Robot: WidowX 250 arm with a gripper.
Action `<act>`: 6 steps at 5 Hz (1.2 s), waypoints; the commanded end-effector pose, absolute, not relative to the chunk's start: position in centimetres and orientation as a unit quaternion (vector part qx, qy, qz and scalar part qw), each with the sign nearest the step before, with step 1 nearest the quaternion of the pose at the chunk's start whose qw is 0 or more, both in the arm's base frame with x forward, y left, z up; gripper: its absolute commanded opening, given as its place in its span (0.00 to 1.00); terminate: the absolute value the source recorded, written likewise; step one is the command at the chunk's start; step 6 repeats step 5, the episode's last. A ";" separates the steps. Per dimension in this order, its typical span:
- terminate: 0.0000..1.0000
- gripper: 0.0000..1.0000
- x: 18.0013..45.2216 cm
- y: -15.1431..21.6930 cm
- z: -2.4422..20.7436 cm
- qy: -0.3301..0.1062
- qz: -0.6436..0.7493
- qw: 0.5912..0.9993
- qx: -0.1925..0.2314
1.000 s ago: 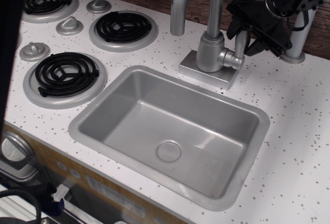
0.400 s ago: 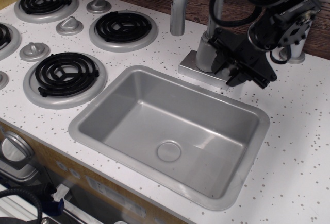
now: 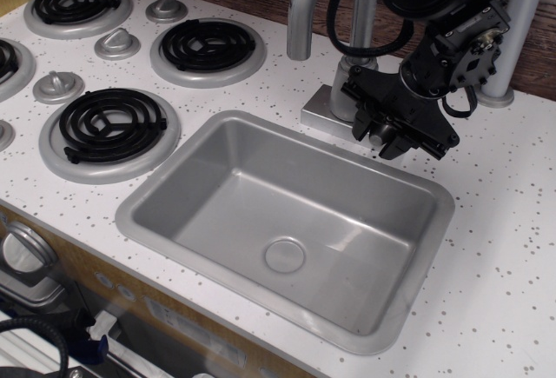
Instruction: Lever vertical to front
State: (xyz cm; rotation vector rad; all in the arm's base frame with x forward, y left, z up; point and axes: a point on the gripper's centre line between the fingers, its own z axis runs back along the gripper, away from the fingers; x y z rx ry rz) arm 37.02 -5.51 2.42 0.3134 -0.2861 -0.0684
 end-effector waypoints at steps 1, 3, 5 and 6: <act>0.00 1.00 37.3 -5.2 4.8 -0.136 -0.028 0.978 0.156; 0.00 1.00 35.3 -6.4 7.1 -0.126 -0.010 0.973 0.194; 1.00 1.00 33.5 -7.8 8.2 -0.116 0.008 0.970 0.214; 1.00 1.00 33.5 -7.8 8.2 -0.116 0.008 0.970 0.214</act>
